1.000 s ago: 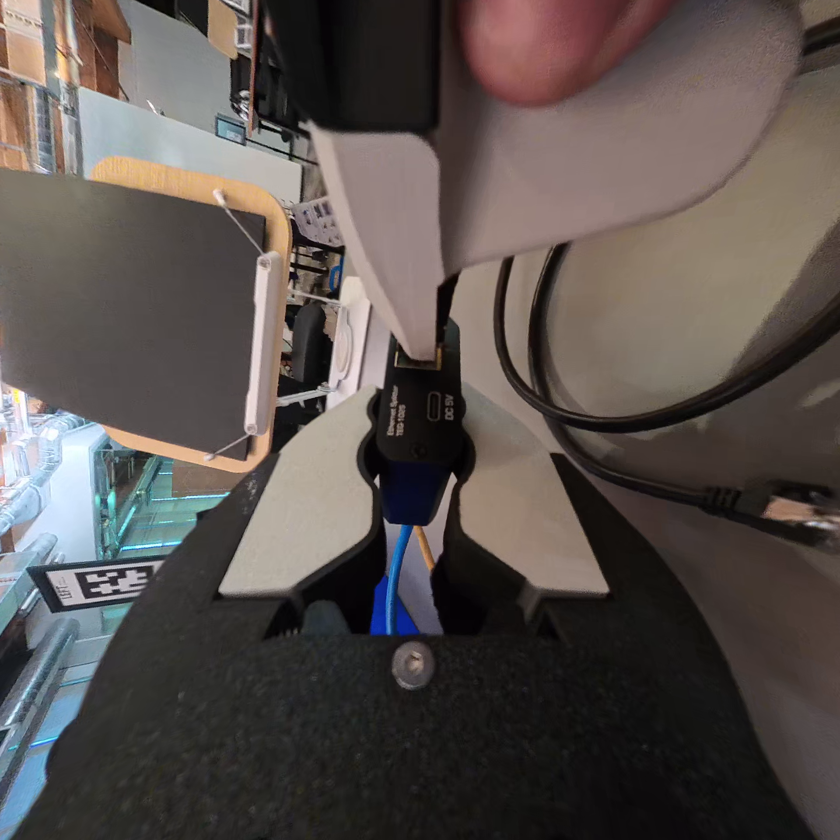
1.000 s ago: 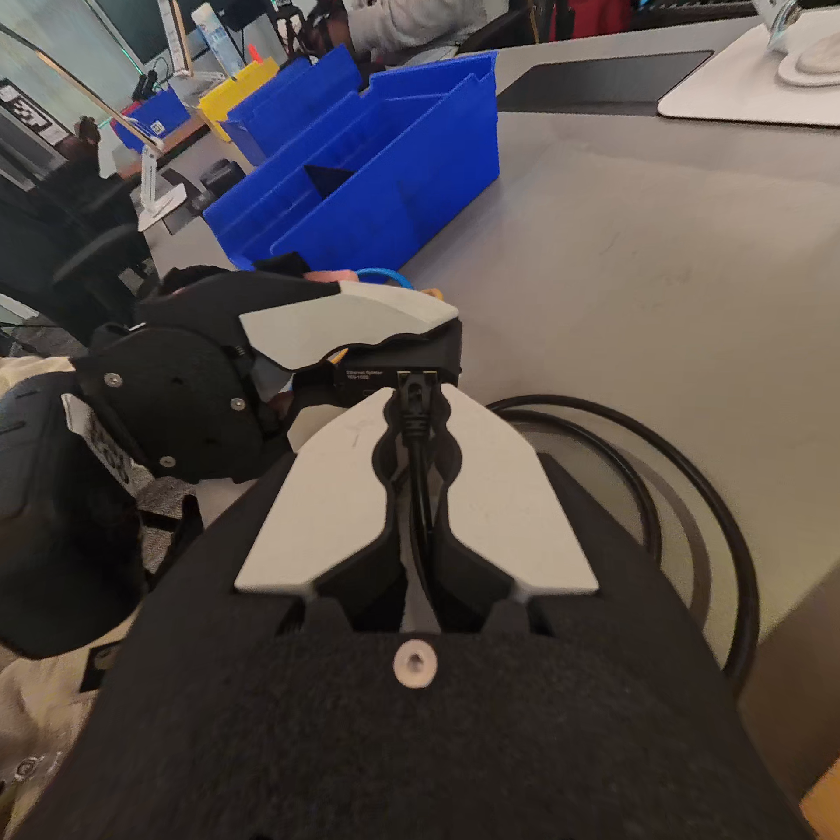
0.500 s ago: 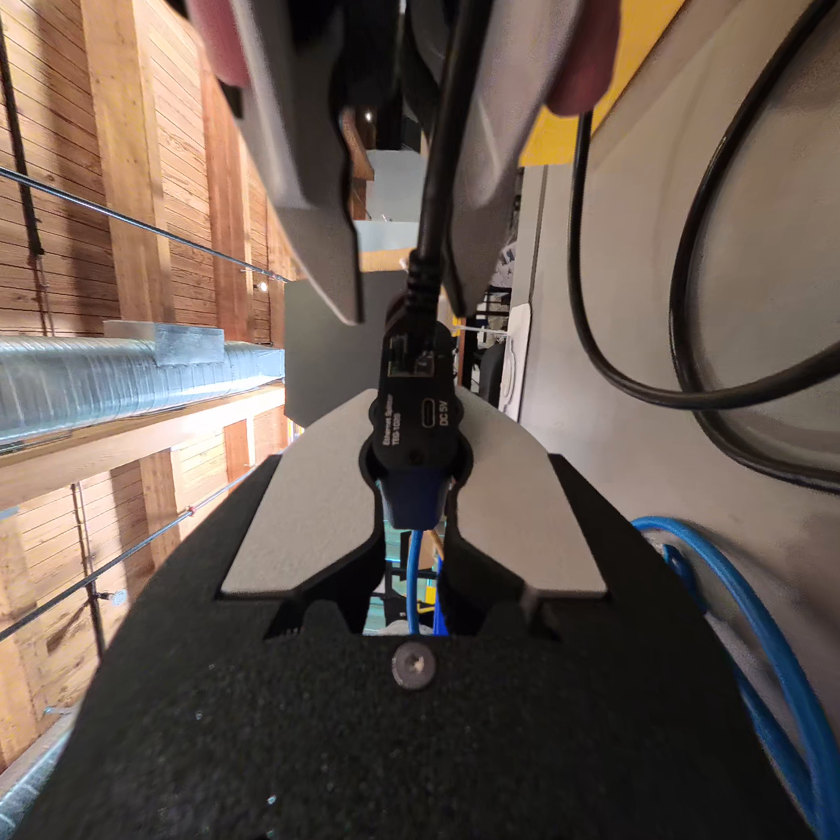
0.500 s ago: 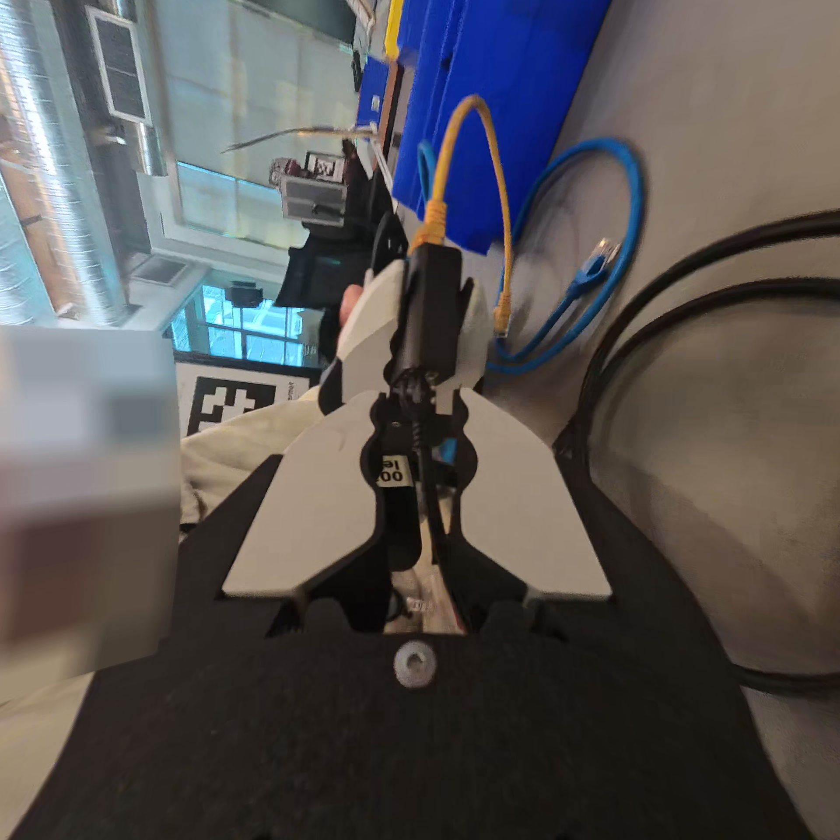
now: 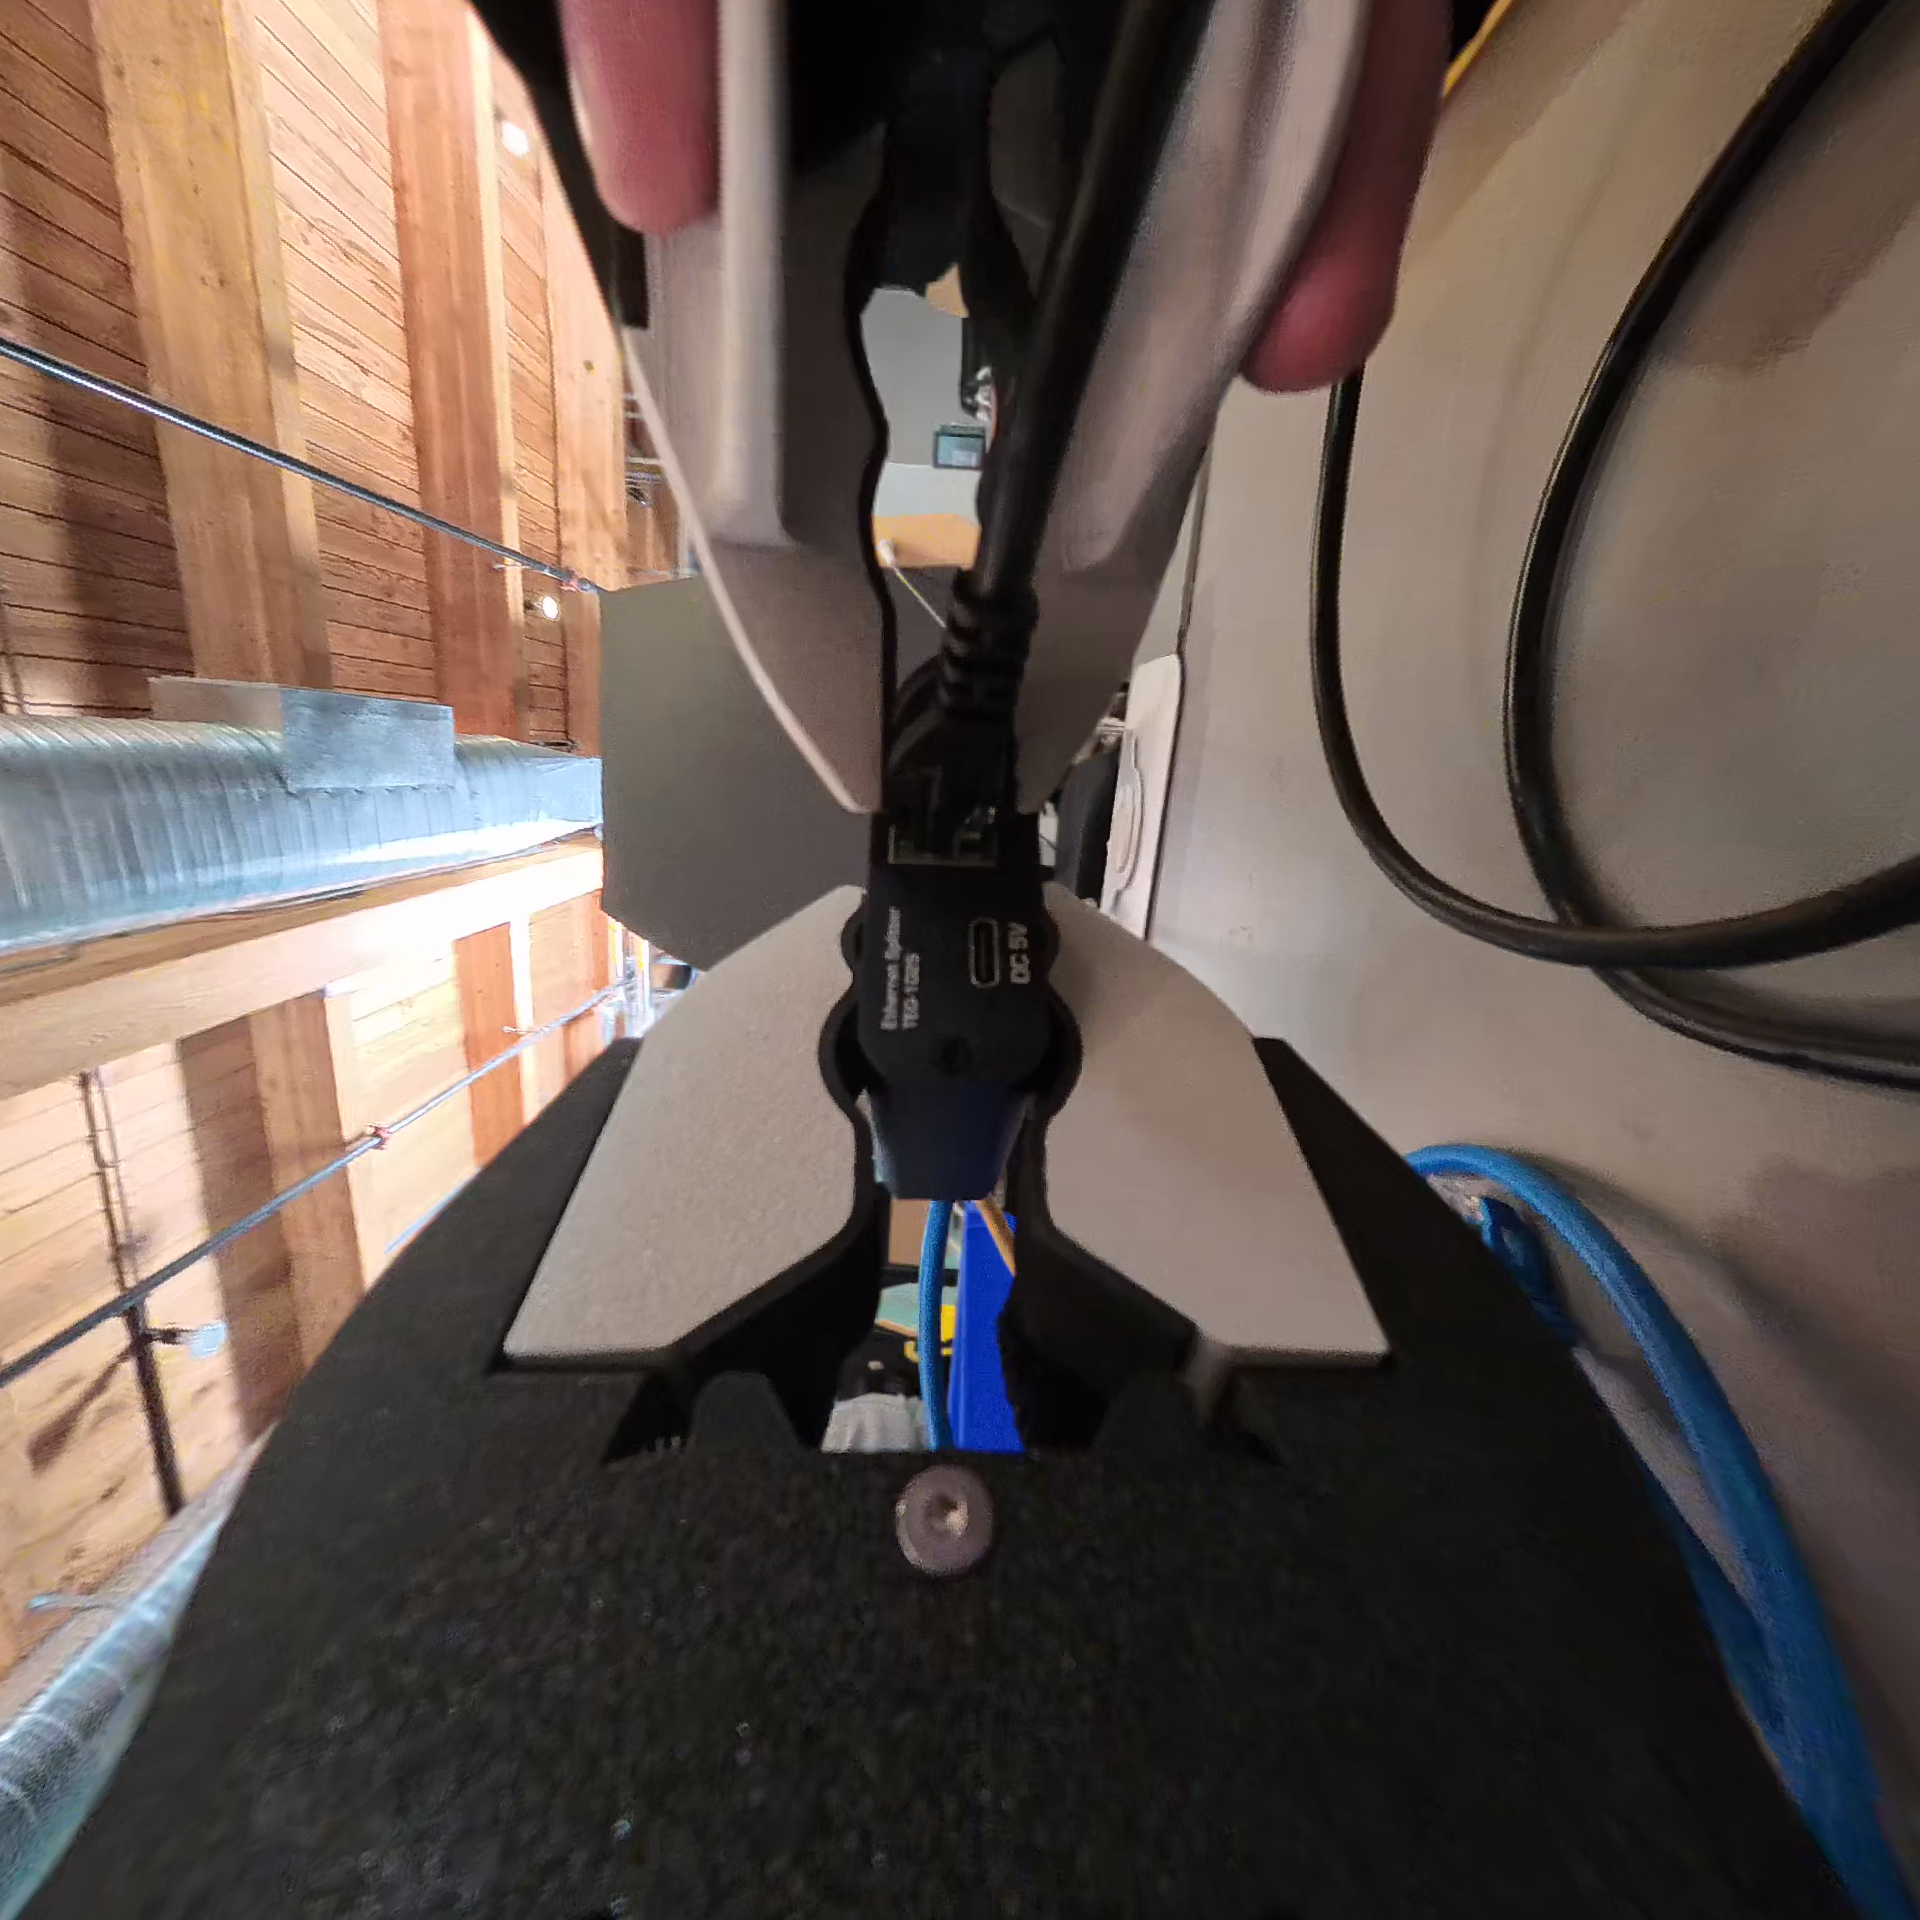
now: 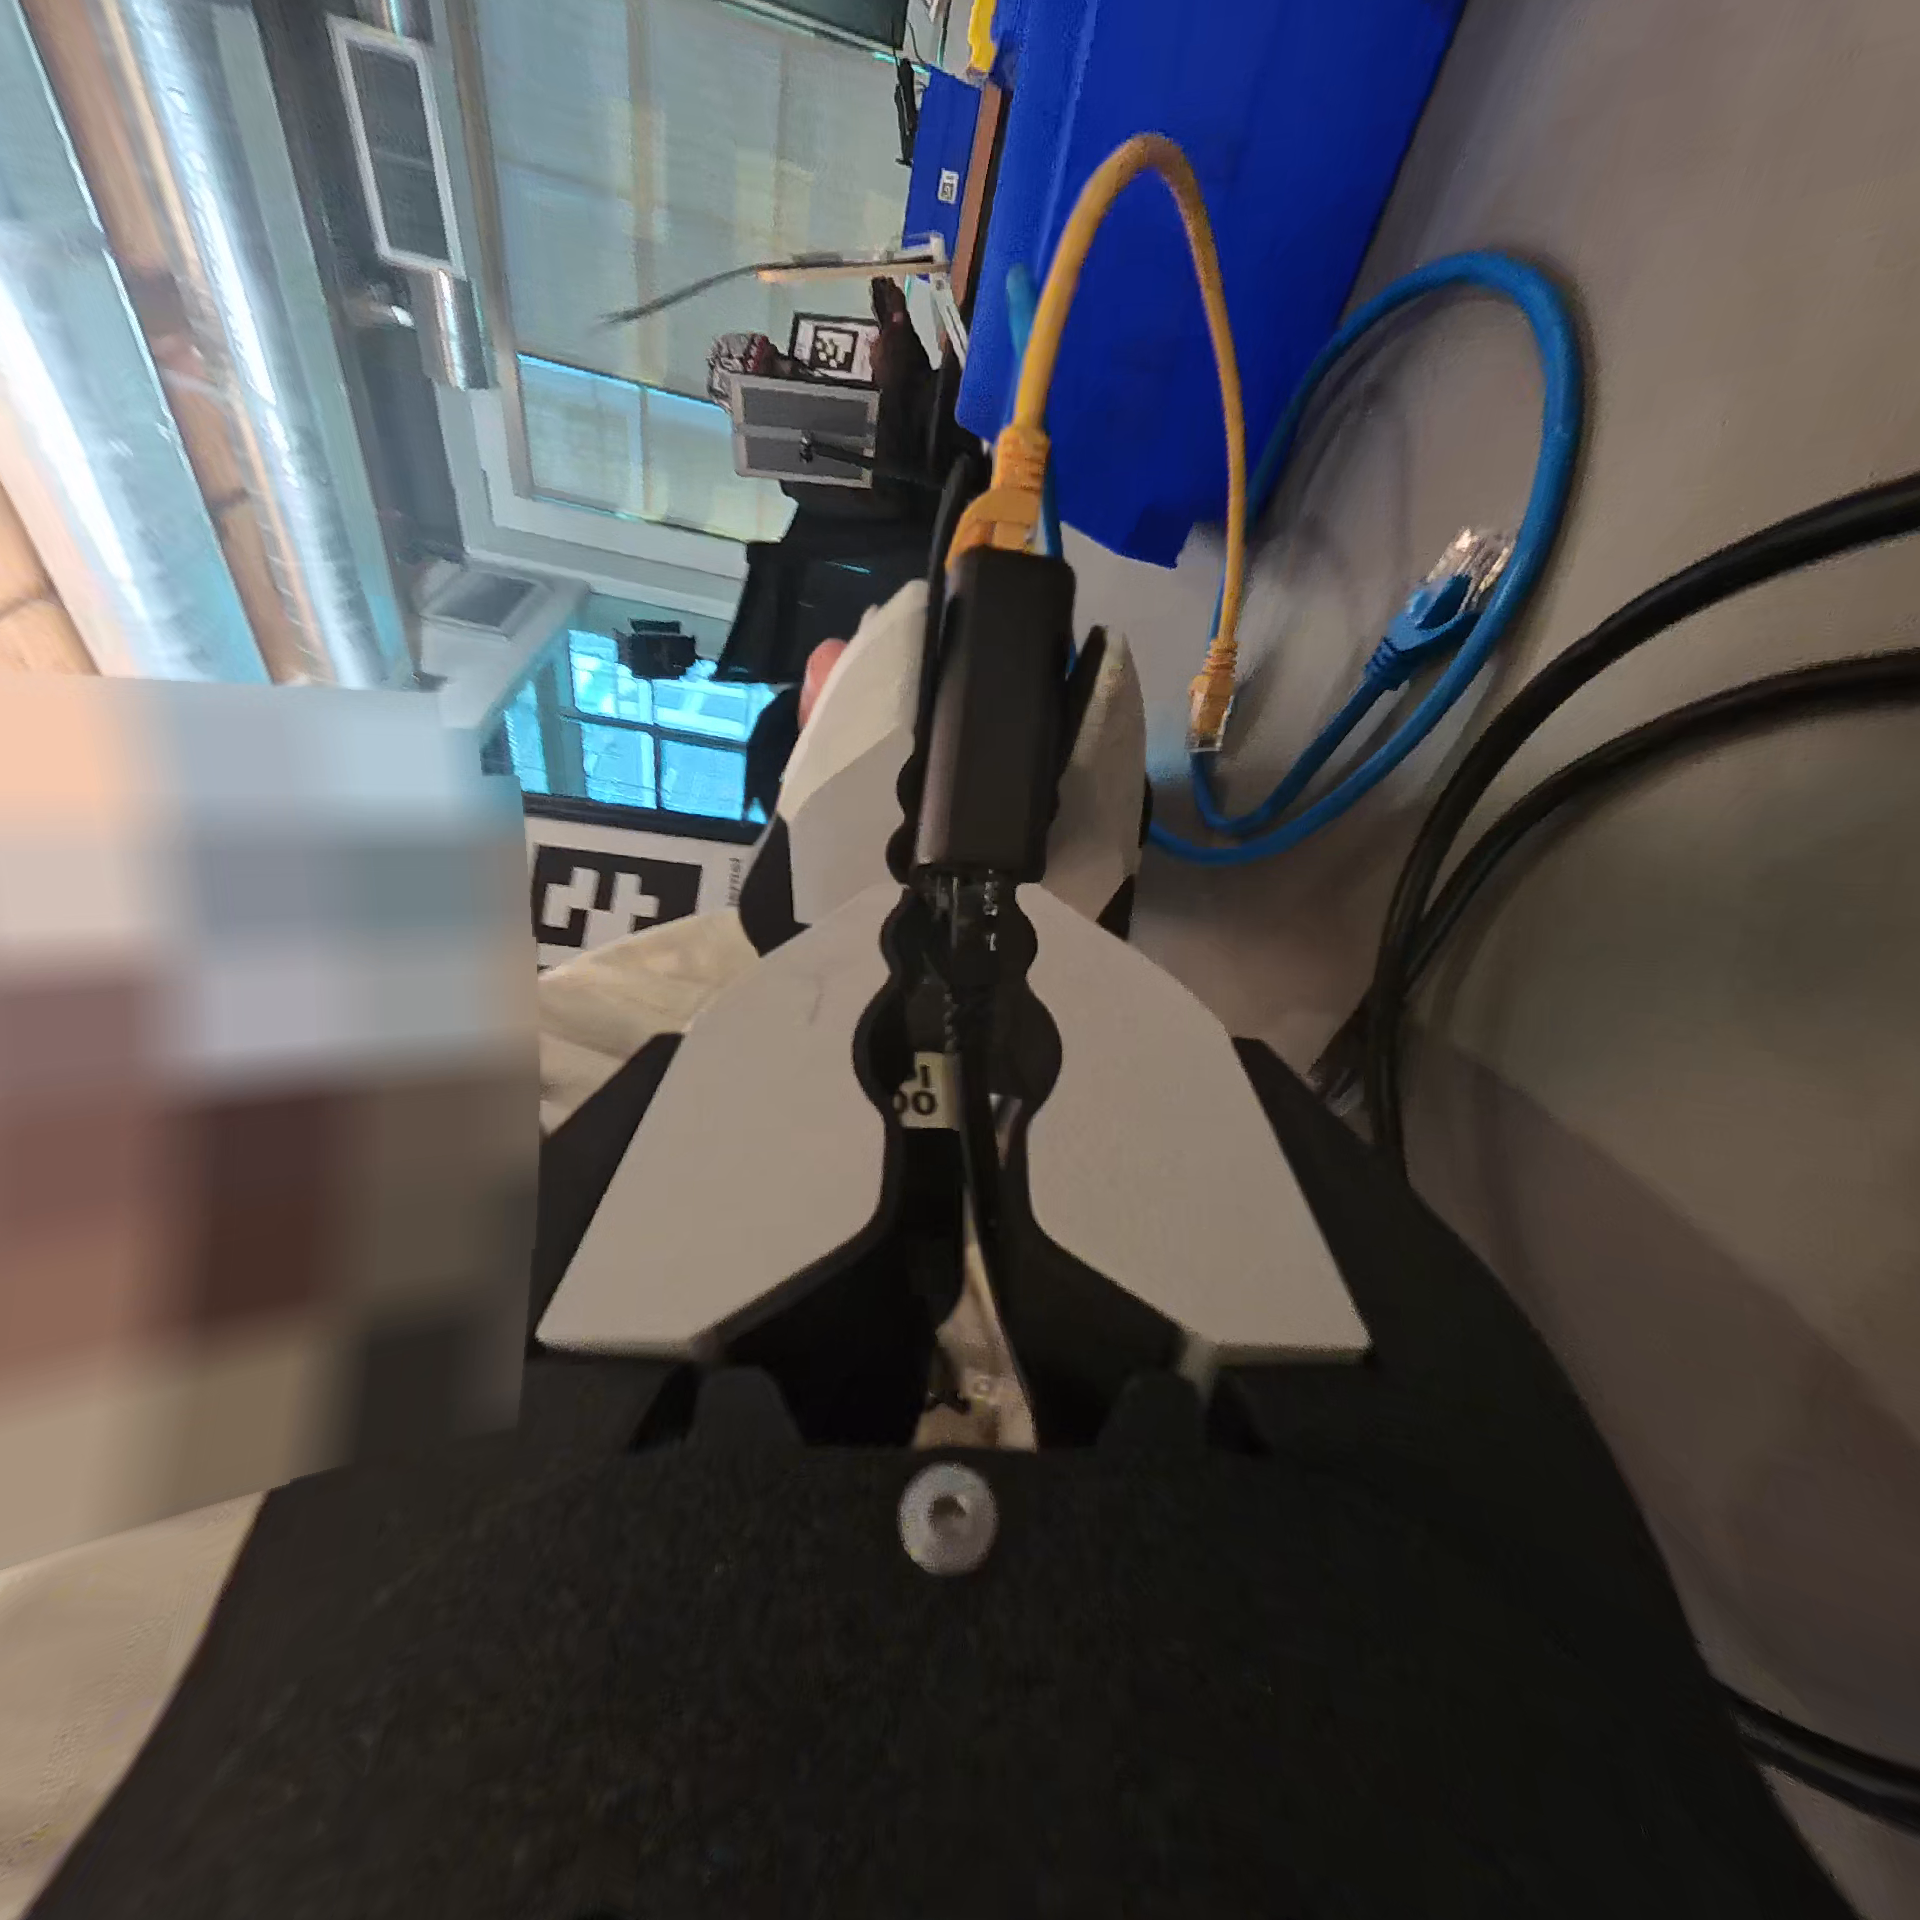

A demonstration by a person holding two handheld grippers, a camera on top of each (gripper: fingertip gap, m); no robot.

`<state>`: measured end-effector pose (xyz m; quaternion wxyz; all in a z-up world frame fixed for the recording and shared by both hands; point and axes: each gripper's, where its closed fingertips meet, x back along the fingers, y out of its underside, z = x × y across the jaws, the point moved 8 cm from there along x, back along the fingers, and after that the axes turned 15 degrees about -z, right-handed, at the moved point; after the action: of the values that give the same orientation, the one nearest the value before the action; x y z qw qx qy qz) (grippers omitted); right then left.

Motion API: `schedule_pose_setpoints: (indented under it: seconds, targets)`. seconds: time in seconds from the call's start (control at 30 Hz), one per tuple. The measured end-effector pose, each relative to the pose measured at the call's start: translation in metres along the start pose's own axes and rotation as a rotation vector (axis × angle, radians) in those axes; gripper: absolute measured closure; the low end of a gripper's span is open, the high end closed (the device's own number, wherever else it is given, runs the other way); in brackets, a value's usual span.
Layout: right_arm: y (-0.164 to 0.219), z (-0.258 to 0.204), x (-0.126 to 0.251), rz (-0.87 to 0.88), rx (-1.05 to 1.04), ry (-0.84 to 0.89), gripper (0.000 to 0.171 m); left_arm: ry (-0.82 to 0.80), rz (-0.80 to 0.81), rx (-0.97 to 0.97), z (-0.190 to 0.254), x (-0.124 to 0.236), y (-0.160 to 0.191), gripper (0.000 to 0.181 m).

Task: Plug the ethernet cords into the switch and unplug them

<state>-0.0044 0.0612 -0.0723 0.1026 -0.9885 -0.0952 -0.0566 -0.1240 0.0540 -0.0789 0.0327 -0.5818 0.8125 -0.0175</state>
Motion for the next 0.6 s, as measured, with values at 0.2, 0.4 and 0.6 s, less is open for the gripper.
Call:
schedule_pose_setpoints:
  seconds: [0.2,0.4,0.6]
  targets:
    - [0.000,-0.008,-0.001,-0.033,0.115,0.053,0.160,-0.001,0.004,0.040,-0.007,0.003,0.000,0.155]
    - [0.000,-0.005,-0.002,0.016,0.127,-0.004,0.160,-0.015,-0.016,0.046,-0.009,0.003,0.000,0.155]
    - [-0.005,-0.012,-0.001,0.033,0.215,0.157,0.159,-0.036,-0.024,-0.001,-0.005,-0.003,0.001,0.156]
